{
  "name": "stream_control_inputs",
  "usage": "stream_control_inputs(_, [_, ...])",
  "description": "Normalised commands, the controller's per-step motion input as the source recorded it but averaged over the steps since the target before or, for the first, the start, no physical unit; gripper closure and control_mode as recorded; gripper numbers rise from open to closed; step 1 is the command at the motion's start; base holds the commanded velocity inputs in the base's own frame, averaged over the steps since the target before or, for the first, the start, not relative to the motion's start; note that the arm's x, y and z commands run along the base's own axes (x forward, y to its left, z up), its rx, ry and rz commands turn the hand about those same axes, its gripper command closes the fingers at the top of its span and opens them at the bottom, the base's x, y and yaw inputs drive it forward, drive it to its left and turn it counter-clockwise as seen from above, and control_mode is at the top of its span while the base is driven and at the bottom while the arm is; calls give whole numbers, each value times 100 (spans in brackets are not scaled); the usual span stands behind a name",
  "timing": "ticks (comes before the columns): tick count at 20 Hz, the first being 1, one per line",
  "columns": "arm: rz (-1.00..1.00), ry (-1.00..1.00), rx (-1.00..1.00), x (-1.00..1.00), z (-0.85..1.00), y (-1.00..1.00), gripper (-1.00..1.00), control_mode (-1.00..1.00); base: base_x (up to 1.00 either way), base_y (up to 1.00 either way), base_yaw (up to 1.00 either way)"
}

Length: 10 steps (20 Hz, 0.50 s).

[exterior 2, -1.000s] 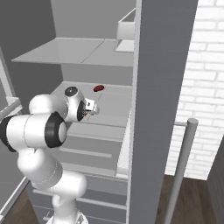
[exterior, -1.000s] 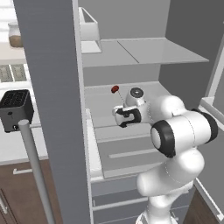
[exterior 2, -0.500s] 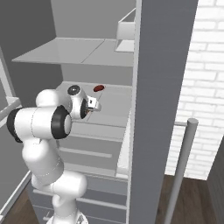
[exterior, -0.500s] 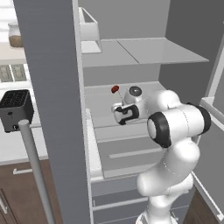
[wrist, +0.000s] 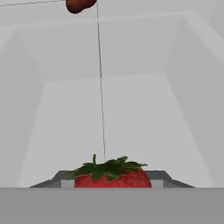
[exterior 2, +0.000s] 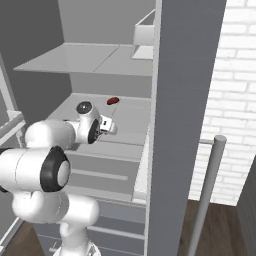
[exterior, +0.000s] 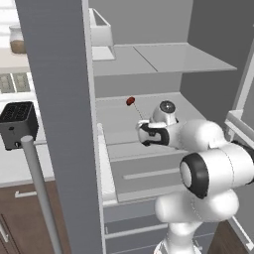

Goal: Take the strawberry from the fridge and place it on top of the pancake, located on the dining counter.

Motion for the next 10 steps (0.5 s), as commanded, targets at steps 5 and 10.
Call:
stream_control_inputs(5, [-6,5,3,-100,88,-4,100,-100,0,0,0])
stream_control_inputs(10, [0,11,0,-100,100,0,100,-100,0,0,0])
